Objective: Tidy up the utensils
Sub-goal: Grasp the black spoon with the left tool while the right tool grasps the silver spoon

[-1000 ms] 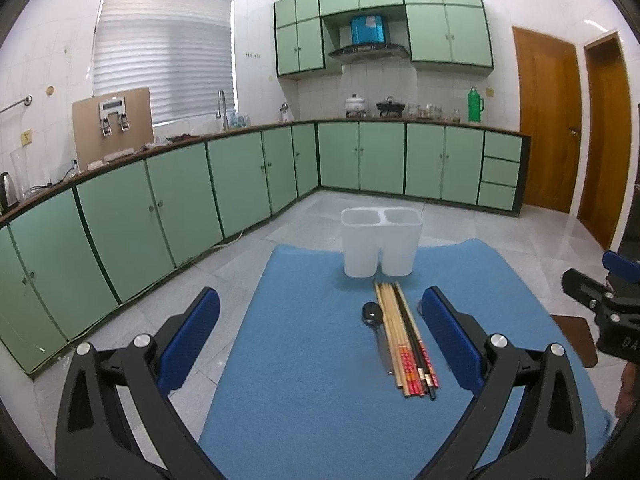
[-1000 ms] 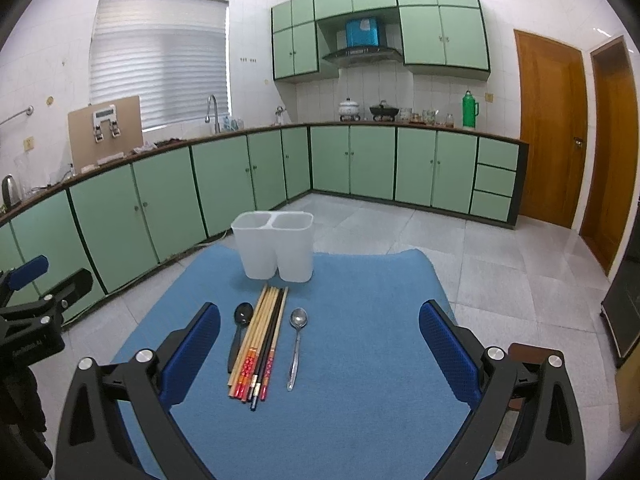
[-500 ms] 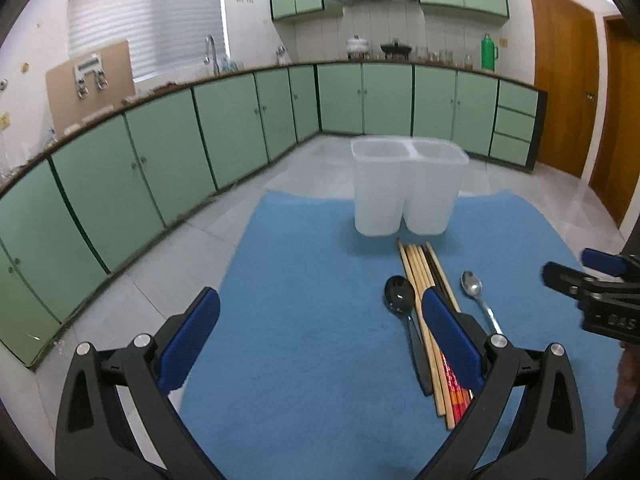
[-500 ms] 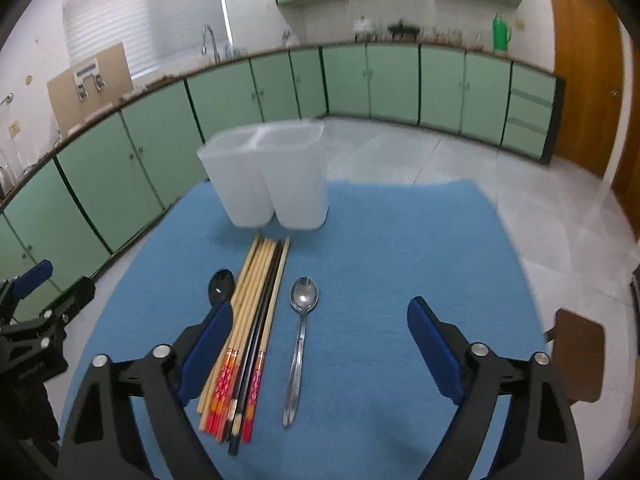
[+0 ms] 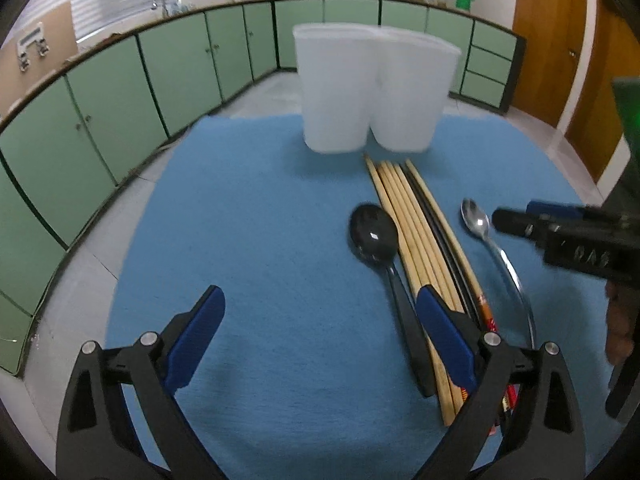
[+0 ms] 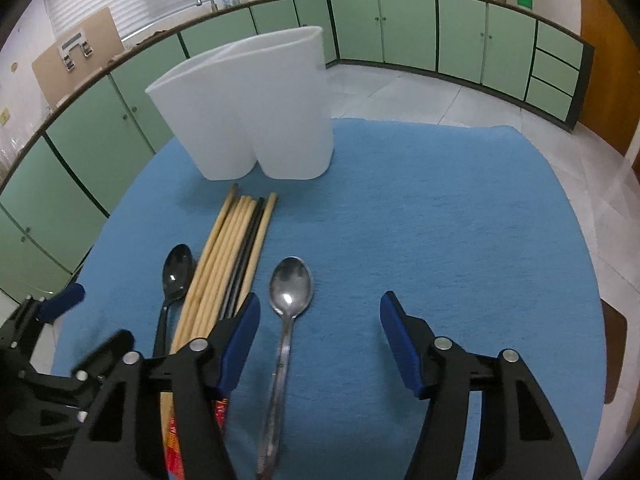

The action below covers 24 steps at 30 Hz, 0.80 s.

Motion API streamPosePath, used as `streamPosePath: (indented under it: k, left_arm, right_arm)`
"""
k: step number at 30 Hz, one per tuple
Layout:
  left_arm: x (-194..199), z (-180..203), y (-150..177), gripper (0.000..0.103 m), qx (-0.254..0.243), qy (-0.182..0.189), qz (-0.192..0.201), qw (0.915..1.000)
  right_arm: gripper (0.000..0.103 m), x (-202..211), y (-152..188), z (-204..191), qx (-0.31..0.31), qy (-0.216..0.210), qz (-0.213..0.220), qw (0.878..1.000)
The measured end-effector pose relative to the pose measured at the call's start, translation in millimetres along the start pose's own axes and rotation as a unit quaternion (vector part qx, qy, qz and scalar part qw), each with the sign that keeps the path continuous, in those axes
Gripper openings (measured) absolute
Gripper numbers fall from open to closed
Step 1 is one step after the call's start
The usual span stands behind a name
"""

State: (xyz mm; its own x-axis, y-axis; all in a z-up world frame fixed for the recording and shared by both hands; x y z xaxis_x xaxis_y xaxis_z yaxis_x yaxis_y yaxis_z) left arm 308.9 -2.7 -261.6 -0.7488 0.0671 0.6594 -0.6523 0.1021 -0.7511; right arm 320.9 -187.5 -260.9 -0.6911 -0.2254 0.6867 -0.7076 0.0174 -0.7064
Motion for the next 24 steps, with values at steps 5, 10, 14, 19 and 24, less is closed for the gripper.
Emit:
streamPosePath:
  k: [5, 10, 14, 19, 24]
  left_arm:
    - [-18, 7, 5, 0.094, 0.002, 0.006, -0.013, 0.9999]
    - [-32, 7, 6, 0.094, 0.002, 0.004, -0.023, 0.9997]
    - [-36, 2, 9, 0.094, 0.0, -0.004, -0.032, 0.9995]
    - [-35, -8, 13, 0.094, 0.012, -0.005, -0.034, 0.9993]
    - [-38, -15, 10, 0.094, 0.008, -0.012, -0.035, 0.9993]
  right_arm:
    - [0.061, -1, 1, 3, -0.002, 0.002, -0.002, 1.0]
    - [0.062, -4, -1, 1, -0.002, 0.003, -0.002, 1.0]
    - [0.062, -9, 2, -2, -0.003, 0.003, -0.006, 1.0]
    - [0.062, -15, 5, -12, 0.013, 0.002, -0.02, 1.0]
    - [0.062, -24, 1, -20, 0.021, 0.008, -0.024, 0.999]
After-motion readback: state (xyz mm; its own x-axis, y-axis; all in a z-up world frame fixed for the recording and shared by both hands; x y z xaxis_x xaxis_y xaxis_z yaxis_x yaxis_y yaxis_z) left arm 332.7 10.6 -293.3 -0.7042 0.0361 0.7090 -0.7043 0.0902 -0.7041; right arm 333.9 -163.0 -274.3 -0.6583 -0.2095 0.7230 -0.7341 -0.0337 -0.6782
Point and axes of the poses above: each gripper's, at about its wrist camera, not at the fingertips, and x roughly against the way its jaws point, z to its right, y to its underside, the point moved 9 cm from there along -x, roughly the way its jaws point, and after that the axes turned 10 degrees about z, right-handed, at the moved point
